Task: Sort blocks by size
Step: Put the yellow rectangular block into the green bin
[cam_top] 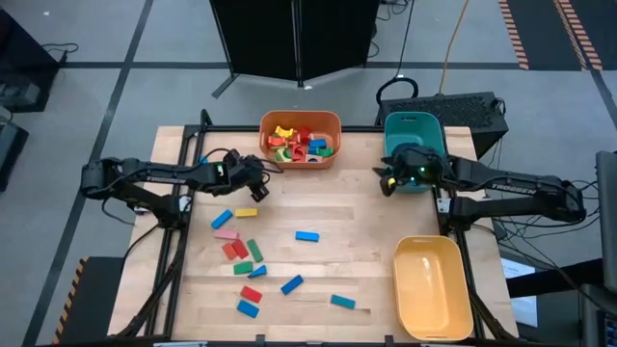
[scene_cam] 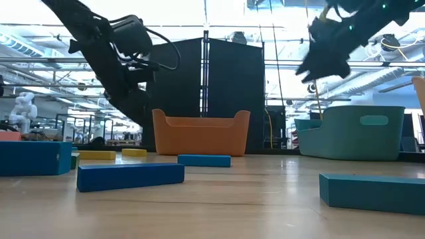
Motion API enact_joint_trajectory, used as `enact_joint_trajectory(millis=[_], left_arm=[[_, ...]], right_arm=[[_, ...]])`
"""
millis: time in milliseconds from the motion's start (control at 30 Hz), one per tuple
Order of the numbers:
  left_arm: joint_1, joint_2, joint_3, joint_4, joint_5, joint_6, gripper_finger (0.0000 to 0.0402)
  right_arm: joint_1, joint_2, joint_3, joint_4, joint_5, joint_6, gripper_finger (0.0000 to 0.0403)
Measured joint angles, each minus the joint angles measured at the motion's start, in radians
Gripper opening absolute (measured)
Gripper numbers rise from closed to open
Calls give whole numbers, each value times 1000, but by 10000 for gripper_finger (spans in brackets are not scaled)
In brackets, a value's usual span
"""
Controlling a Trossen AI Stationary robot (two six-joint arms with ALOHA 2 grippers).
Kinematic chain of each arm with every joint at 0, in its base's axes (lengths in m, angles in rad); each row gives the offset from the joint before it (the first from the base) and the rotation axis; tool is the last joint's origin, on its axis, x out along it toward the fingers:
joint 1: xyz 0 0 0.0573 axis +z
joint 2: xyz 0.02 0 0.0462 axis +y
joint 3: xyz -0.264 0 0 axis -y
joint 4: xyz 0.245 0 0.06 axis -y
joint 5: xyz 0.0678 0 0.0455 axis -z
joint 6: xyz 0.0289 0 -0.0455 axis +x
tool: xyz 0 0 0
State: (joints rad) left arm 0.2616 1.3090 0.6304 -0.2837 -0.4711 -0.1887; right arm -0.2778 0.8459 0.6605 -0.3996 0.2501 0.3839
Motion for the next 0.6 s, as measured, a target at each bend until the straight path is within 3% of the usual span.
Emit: enact_joint_trajectory(millis=[333, 600], left_arm=[[103, 51, 0, -27, 159, -96, 254], [156, 160, 5, -19, 210, -123, 365]], right_arm=[[70, -6, 0, 52, -21, -15, 201], [83, -6, 0, 52, -17, -12, 201]])
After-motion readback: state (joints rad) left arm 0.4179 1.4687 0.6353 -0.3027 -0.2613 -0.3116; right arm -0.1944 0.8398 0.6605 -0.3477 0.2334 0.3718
